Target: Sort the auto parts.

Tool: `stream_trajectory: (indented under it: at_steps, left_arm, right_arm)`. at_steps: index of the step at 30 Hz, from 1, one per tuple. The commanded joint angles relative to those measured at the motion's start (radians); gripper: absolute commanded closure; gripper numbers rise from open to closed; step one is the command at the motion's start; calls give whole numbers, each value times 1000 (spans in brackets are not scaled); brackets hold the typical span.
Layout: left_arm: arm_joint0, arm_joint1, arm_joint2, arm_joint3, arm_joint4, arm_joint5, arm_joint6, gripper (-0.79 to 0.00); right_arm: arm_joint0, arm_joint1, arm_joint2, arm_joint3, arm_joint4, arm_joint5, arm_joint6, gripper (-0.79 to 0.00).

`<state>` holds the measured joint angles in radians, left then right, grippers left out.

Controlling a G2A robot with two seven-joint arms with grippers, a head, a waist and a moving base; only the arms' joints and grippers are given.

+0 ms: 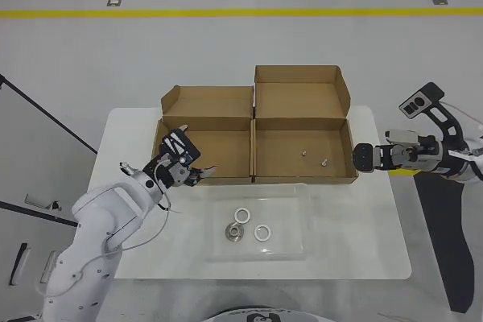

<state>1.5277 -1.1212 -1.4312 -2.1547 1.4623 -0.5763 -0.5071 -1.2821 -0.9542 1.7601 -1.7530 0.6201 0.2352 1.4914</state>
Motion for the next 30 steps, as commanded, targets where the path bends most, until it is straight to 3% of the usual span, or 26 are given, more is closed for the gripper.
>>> stream_trajectory:
  at_steps: [1,7,19,30]
  left_arm:
    - [-24,-1,31,-2,-8,-22,-39,-785]
    - [-93,-1,138,-14,53,-91,-159,-785]
    - [-177,-6,302,16,134,-185,-246,-785]
    - [-194,-10,351,27,136,-182,-265,-785]
  right_arm:
    - [0,0,0,0,0,0,0,-785]
    - [0,0,0,0,0,0,0,-785]
    - [0,0,0,0,0,0,0,-785]
    - [0,0,0,0,0,0,0,-785]
